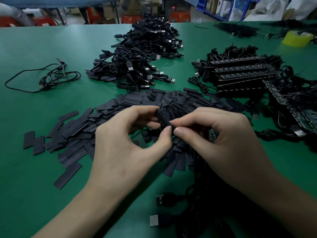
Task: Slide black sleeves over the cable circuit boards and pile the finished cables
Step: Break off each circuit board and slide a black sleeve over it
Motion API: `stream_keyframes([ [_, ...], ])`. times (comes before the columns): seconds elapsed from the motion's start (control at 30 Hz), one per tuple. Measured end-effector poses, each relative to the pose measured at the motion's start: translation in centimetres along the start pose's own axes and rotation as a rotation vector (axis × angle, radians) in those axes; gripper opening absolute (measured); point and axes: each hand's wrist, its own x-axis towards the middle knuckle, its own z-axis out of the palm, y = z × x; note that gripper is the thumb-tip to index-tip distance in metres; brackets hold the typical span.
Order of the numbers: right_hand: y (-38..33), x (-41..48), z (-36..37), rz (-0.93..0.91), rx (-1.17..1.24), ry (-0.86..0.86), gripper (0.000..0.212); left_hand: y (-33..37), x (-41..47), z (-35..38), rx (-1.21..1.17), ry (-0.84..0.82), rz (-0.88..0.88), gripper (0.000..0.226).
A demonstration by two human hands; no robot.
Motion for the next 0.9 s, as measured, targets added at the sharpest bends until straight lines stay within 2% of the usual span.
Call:
stream_keyframes([
  [0.3,-0.3,-0.1,0.5,-0.062,-0.087,0.049,0.01,0.3,-0.1,0.3,0.073,0.017,-0.012,0.031],
  [0.47,0.1,-0.1,0.1,-0.031,-0.082,0.053,0.011,-0.4,0.3,0.0,-0.059,0.001,-0.072,0.024],
  [0.63,0.0,-0.1,0.2,-0.017,-0.049,0.036,0.015,-0.7,0.6,-0.1,-0.21,-0.005,-0.155,0.028],
  [0.9,-0.1,-0.2,0.2,-0.032,-0.048,0.037,0.015,-0.9,0.7,0.0,-0.406,-0.056,-0.194,0.033],
])
